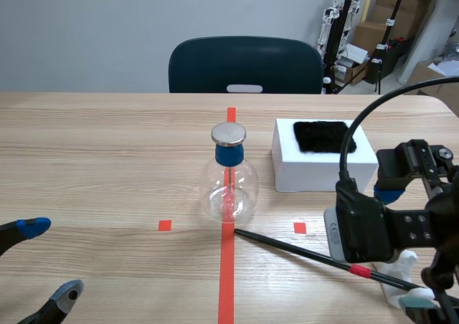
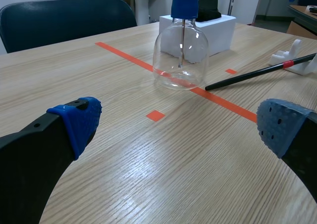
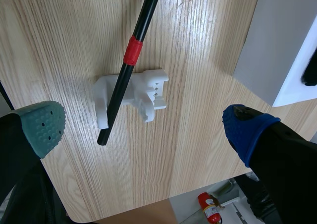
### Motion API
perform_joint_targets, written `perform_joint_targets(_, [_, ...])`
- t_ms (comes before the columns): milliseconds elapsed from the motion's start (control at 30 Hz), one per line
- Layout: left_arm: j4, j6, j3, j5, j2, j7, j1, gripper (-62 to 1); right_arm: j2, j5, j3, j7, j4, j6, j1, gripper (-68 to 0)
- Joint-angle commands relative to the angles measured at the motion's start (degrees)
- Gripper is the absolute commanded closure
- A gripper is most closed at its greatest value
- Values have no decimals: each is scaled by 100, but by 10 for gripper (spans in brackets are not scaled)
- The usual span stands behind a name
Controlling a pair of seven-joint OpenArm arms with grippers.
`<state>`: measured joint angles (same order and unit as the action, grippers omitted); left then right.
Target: Do the electroscope experiment. return to the home posture
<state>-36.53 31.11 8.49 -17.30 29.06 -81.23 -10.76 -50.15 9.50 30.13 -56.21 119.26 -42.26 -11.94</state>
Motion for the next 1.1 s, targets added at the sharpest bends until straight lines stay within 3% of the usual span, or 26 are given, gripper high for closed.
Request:
perform_joint_targets(0, [-61,-11,-57,59,61,-79,17,-623,-31,-20,15,2,-17,-20,98,-679])
perform_joint_targets(667, [-61,-11,-59,76,68,-92,17,-623,-31,-20,15,0,-17,-20,98,-679])
perform_joint_targets(733, [-61,15,-103,214,109,-278,-7,-623,-31,-20,15,0,-17,-20,101,-679])
perform_joint_targets(833, [-157,190,-249,756,345,-640,-160,-623,-31,-20,15,0,-17,-20,98,-679])
perform_joint_targets(1067, [-723,212,-938,1526,988,-361,-772,-623,-33,-20,15,0,-17,-20,98,-679])
